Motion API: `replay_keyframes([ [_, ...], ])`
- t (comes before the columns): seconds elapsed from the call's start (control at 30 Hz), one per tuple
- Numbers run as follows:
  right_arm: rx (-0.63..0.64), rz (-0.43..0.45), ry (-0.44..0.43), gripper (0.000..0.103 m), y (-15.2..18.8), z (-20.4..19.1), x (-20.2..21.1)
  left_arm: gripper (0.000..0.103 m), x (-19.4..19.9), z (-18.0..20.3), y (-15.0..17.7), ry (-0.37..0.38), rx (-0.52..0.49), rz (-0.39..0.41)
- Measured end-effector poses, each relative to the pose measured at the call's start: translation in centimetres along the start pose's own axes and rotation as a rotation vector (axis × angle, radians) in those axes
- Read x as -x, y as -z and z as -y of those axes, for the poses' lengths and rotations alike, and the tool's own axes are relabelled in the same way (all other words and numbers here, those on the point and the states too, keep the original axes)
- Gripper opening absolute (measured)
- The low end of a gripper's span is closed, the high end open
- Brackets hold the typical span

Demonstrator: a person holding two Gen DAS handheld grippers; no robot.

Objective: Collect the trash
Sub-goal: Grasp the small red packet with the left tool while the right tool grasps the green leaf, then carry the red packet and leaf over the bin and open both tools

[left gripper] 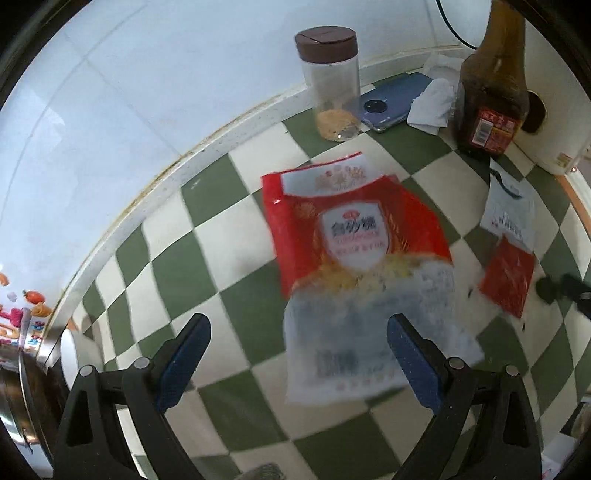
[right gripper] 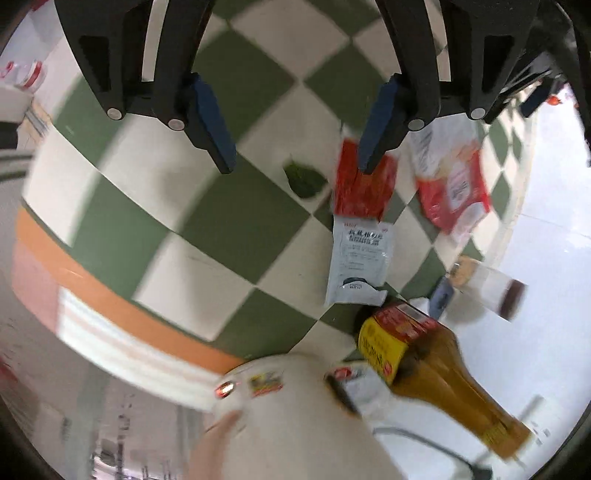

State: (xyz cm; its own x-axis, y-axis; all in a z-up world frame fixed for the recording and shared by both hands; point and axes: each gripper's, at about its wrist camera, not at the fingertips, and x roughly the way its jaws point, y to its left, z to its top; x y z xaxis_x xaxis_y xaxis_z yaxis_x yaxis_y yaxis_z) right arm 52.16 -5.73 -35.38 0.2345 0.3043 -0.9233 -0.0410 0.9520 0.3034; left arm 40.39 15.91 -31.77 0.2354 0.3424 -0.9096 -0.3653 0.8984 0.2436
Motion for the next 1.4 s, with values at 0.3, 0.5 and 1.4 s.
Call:
replay_keyframes([
  [0.3,0.02,0.04,0.027,0.025,0.4,1.5,-0.4,0.097,-0.4,8.0,-3.3,0.271,-0.15,-0.03],
  [0.5,-0.109,0.081,0.055,0.025,0.9,7.3,2.8,0.065,-3.0,14.8,-4.2,0.408,-0.299,-0.131],
  [1.4,-0.344,0.268,0.034,0.024,9.6,18.4,14.2,0.006,14.9,18.9,2.8,0.419,-0.459,0.203],
])
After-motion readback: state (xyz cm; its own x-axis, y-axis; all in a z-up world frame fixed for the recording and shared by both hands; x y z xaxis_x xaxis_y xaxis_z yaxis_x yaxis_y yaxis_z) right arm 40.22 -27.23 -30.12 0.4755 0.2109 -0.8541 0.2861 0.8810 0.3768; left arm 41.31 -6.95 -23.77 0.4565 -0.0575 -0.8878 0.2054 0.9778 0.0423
